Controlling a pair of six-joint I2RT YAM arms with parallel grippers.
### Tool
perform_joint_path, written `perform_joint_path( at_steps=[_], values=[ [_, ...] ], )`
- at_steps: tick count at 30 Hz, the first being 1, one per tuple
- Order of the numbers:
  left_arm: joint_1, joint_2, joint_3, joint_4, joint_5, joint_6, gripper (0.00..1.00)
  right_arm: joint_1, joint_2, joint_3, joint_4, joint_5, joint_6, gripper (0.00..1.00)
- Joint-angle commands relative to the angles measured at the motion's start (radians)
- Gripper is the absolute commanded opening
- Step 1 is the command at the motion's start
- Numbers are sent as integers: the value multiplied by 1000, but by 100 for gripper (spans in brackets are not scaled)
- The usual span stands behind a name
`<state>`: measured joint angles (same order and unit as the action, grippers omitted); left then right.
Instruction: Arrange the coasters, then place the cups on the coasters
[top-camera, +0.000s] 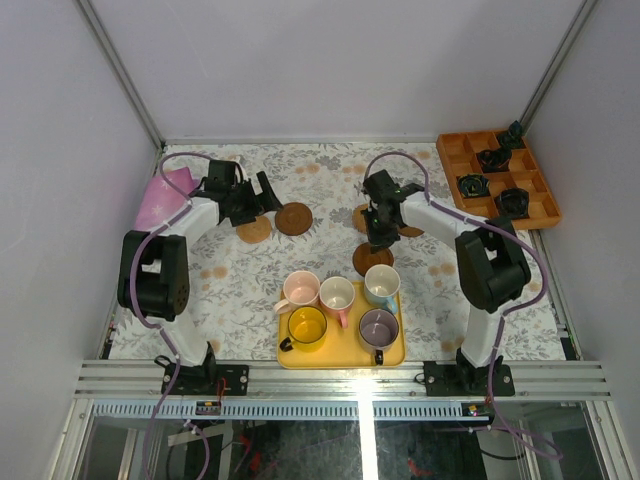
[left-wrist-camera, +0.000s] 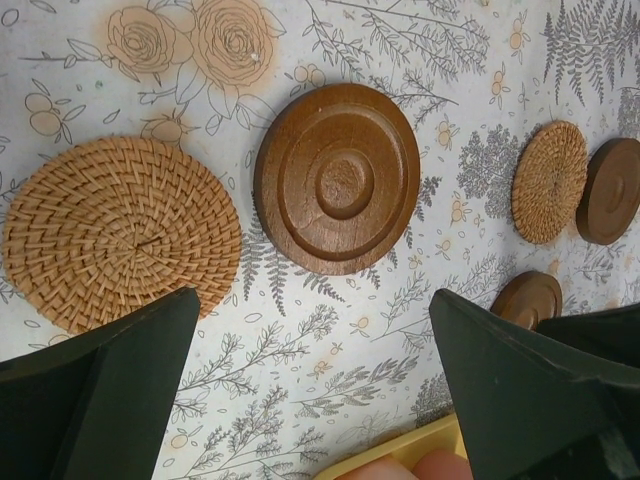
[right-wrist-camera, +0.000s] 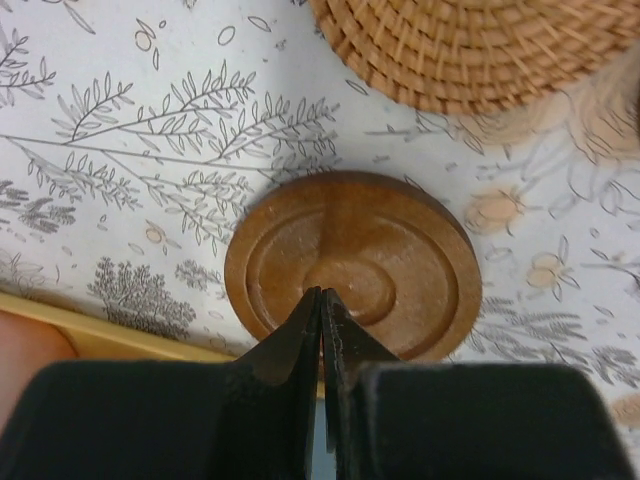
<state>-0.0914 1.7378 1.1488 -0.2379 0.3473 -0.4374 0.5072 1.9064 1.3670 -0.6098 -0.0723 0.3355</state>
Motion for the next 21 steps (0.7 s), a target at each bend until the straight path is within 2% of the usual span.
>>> perform_joint_path(
  at_steps=[1,10,17,21],
  values=[
    [5,-41,-25,38,7,-8,100,11,79,68,-6,-26,-15,6],
    [4,-29,-28,29,-21,-7,100,26,202,151,-2,-111,-17,6],
    [5,-3,-8,36,-26,-21,100,47,282,276,-26,-172,-49,6],
    [5,10,1,37,-26,-23,100,47,360,411,-76,-187,-77,6]
  ],
)
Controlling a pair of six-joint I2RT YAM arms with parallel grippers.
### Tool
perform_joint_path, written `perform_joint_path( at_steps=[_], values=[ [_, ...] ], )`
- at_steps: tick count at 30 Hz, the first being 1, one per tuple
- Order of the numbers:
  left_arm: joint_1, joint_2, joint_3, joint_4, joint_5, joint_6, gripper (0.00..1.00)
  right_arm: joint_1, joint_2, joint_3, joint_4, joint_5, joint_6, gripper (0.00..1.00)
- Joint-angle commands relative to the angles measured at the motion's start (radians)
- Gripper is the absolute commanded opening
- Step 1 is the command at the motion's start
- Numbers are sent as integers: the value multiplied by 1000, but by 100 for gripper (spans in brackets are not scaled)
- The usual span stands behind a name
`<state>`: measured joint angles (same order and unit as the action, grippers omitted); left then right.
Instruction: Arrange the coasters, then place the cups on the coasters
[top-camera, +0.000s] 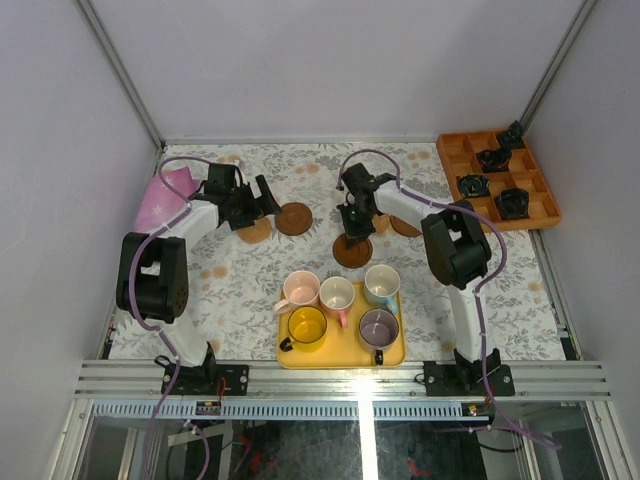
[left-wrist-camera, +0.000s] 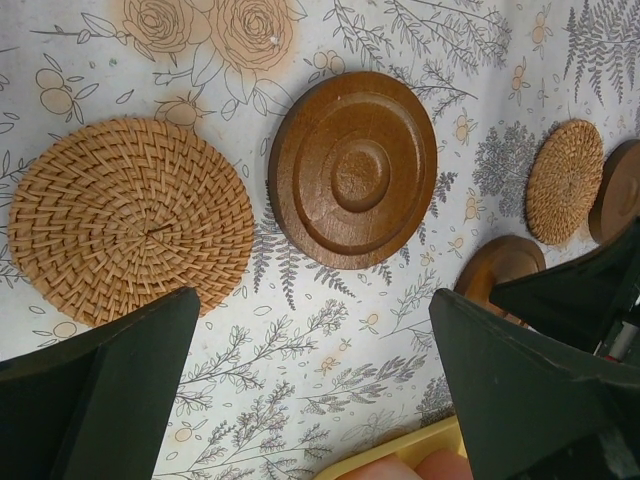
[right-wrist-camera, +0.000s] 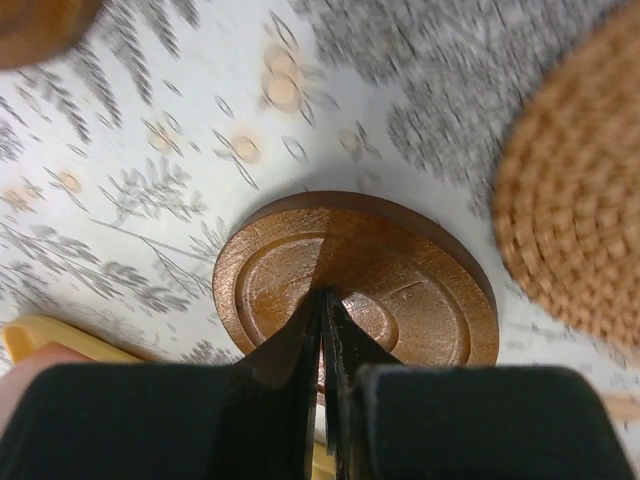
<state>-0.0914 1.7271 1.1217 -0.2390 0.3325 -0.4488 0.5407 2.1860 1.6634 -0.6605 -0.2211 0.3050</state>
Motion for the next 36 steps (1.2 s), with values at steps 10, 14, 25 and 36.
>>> perform_joint_path(
  at_steps=[10,14,25,36],
  values=[
    [5,27,31,28,-34,-9,100,12,241,376,-51,-12,-34,7],
    [6,39,42,21,-33,-5,100,12,296,448,-59,7,-34,8],
    [6,45,29,23,-37,-3,100,-16,313,449,-12,56,8,9],
    [6,57,25,24,-40,-2,100,-47,335,483,38,35,41,10]
  ],
)
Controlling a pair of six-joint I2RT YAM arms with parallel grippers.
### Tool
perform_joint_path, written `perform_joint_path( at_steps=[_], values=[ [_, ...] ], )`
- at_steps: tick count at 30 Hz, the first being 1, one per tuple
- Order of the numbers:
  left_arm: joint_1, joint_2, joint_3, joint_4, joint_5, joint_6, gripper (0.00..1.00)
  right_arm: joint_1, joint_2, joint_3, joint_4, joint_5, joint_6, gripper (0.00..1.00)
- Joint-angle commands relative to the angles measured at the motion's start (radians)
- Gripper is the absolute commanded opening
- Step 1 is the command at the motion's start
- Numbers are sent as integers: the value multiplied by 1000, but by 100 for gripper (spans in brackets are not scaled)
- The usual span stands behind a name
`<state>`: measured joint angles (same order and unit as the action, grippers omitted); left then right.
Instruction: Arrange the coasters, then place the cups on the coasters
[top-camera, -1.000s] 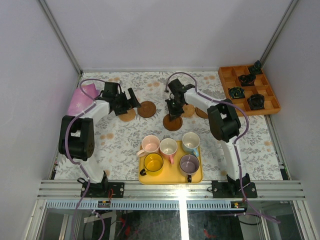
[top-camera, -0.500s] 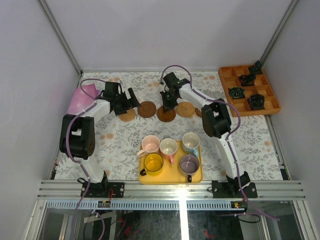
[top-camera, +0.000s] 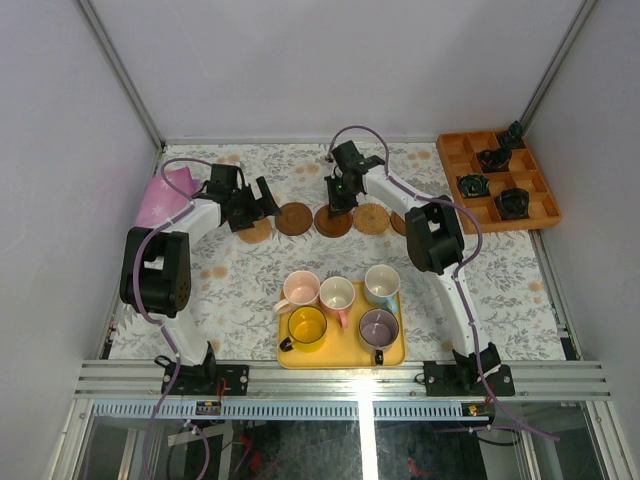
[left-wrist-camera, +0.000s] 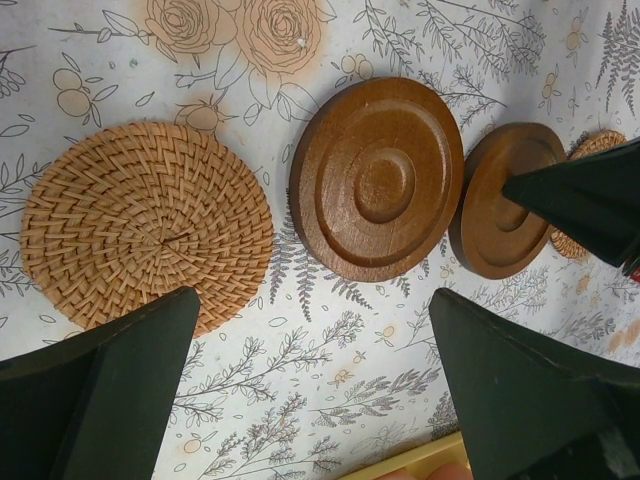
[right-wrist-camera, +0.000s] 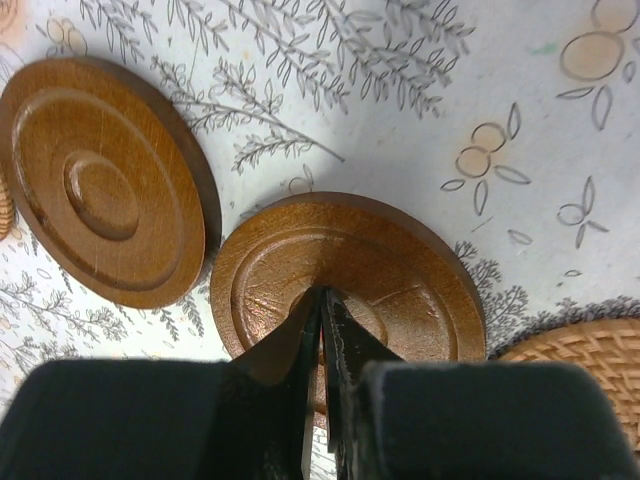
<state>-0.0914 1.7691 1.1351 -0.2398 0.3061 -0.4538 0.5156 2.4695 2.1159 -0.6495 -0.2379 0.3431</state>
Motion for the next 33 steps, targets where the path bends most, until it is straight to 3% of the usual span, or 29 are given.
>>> perform_joint_path(
  at_steps=[1,11,23,33],
  values=[
    [6,16,11,25,-15,3,100,-22,55,37,30,52,4,10],
    [6,24,15,22,-20,7,100,-28,31,13,63,39,2,11],
    [7,52,52,22,-53,22,100,-26,-222,-97,210,90,-21,16],
    [6,81,59,18,-37,25,100,-62,-458,-367,287,299,-1,21]
  ],
)
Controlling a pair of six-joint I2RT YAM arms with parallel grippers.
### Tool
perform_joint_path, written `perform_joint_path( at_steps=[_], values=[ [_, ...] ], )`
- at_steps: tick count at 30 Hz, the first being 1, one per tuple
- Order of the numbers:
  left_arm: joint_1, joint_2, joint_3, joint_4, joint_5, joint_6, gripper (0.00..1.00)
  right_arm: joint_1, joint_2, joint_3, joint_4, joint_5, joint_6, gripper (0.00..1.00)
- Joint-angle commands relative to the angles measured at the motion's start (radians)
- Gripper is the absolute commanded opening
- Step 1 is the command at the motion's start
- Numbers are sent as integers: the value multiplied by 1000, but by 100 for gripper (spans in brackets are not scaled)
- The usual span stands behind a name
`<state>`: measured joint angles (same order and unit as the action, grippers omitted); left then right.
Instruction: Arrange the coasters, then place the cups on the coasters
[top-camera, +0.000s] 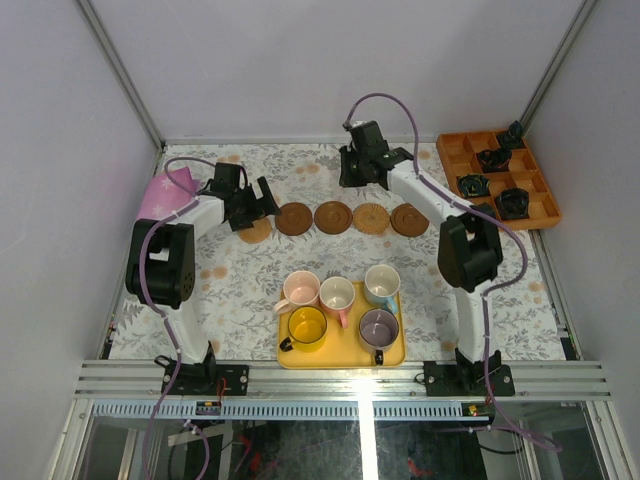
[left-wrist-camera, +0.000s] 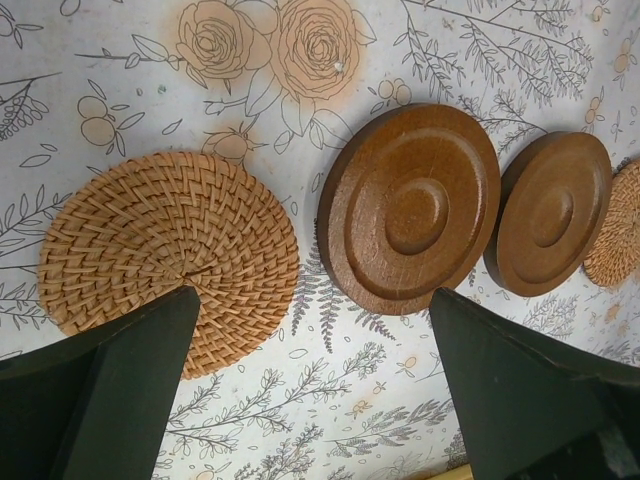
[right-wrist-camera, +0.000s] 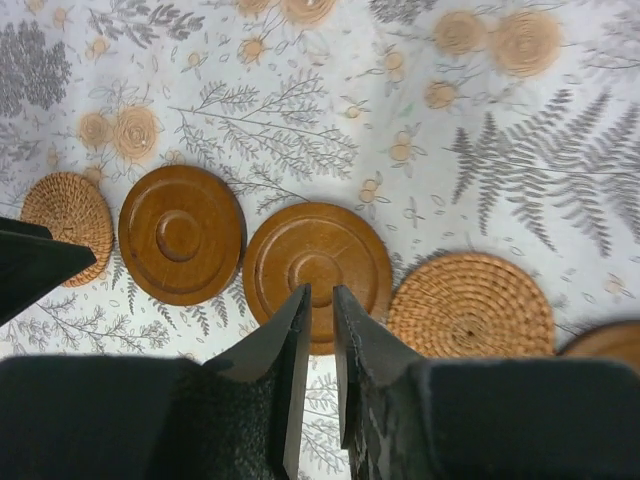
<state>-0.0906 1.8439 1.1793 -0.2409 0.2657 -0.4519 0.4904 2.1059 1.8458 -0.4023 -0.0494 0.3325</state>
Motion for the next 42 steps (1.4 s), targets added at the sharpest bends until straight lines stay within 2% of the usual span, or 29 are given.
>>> perform_joint_path(
  at_steps=[1,5,11,24,42],
  values=[
    [6,2,11,17,3,26,100,-49,-118,-142,46,118,20,21],
    [6,2,1,9,-15,34,100,-111,-201,-330,83,129,58,19],
    [6,47,19,11,-19,31,100,-172,-251,-438,73,176,67,15],
    [18,163,128,8,-13,37,100,-220,-234,-464,32,260,103,14],
    [18,85,108,-50,-19,47,100,-279,-116,-426,48,178,121,12]
  ],
)
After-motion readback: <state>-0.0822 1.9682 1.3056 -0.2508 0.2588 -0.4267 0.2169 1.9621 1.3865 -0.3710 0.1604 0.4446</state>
